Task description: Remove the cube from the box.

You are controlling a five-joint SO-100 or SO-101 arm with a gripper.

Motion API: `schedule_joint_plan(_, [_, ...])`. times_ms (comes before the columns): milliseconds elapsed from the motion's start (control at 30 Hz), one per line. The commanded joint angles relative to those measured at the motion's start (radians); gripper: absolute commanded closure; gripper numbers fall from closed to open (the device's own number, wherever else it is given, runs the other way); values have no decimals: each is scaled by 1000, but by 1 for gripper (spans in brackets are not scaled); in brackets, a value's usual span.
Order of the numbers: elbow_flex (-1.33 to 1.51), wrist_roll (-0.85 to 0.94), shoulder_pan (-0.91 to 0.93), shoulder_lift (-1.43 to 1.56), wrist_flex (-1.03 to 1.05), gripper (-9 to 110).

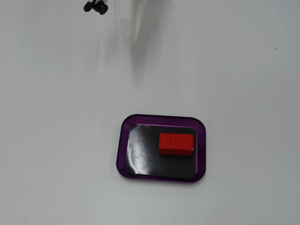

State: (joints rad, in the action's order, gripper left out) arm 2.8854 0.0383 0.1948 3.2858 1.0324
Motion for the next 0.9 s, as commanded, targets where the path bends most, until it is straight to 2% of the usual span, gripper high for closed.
schedule_joint_plan(0, [14, -167, -5, 20, -115, 102])
schedule_joint_plan(633, [-8, -167, 8, 11, -118, 102])
schedule_joint_plan(867, [-249, -167, -3, -95, -101, 102])
